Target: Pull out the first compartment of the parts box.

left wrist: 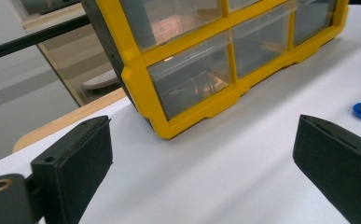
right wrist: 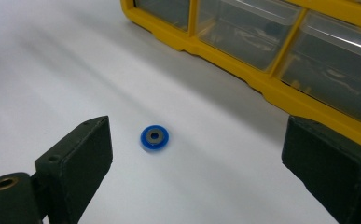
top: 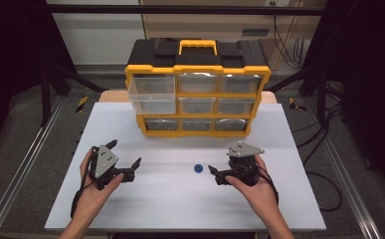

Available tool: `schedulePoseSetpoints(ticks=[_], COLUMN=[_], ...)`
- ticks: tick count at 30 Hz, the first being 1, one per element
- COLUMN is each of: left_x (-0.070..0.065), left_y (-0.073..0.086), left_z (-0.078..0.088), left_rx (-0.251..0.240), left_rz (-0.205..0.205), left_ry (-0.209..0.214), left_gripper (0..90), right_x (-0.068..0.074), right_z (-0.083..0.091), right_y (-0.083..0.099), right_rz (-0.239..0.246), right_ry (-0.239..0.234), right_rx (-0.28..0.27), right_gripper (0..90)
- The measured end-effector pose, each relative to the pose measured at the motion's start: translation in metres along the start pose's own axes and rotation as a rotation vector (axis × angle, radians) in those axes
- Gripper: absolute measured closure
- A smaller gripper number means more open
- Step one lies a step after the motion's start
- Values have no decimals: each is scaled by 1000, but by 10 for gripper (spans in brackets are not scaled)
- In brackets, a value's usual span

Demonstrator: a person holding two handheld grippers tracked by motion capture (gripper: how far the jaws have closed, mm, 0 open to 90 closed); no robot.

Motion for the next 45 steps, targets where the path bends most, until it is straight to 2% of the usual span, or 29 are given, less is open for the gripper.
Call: schedulePoseSetpoints(ticks=[5,9,10,11,12,13,19,20,22,24,25,27,31,35,39,44,45], left_x=[-6,-3,0,3,4,6,9,9,9,9,7,5,4,4,4,3,3], left_y=[5,9,9,12,14,16,23,23,21,20,20,20,20,18,19,17,16], left_z=[13,16,15,15,15,14,8,7,6,5,4,4,1,2,1,2,3], left_rx=[-10,-6,-10,-3,6,9,19,16,-1,-6,-7,-2,-13,-26,-32,-43,-46], left_rz=[22,24,25,36,52,56,60,52,26,4,-7,11,20,75,103,84,76], left_ry=[29,7,-8,-21,-25,-27,-18,-17,-30,-51,-48,-32,-12,4,21,29,30], left_gripper=[42,45,51,52,54,55,56,55,54,52,49,49,48,46,43,42,41], right_x=[-2,-4,-5,-3,-4,-3,-1,0,3,5,5,6,8,8,12,22,23], right_z=[-13,-25,-29,-32,-35,-38,-53,-55,-56,-58,-59,-59,-58,-61,-64,-69,-70], right_y=[-18,-28,-30,-31,-32,-32,-21,-17,-10,-2,2,7,9,10,13,15,15], right_rz=[10,3,19,11,40,21,12,30,16,17,26,31,28,23,35,48,68], right_ry=[-14,-17,-17,-15,-14,-13,-13,-18,-22,-37,-35,-31,-26,4,-7,-43,-54], right_rx=[25,50,52,61,64,71,108,123,127,145,159,179,176,191,207,232,232], right_gripper=[100,97,92,88,90,90,87,84,108,103,111,119,105,126,136,185,207])
Point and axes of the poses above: each handheld gripper's, and its own axes: z roughly backward along the jaws, y roughly out of its underside, x roughly to its left, the point moved 9 cm from there along -z, roughly forward along the jaws, and after that the axes turned 13 degrees about z, right-handed, at the moved point
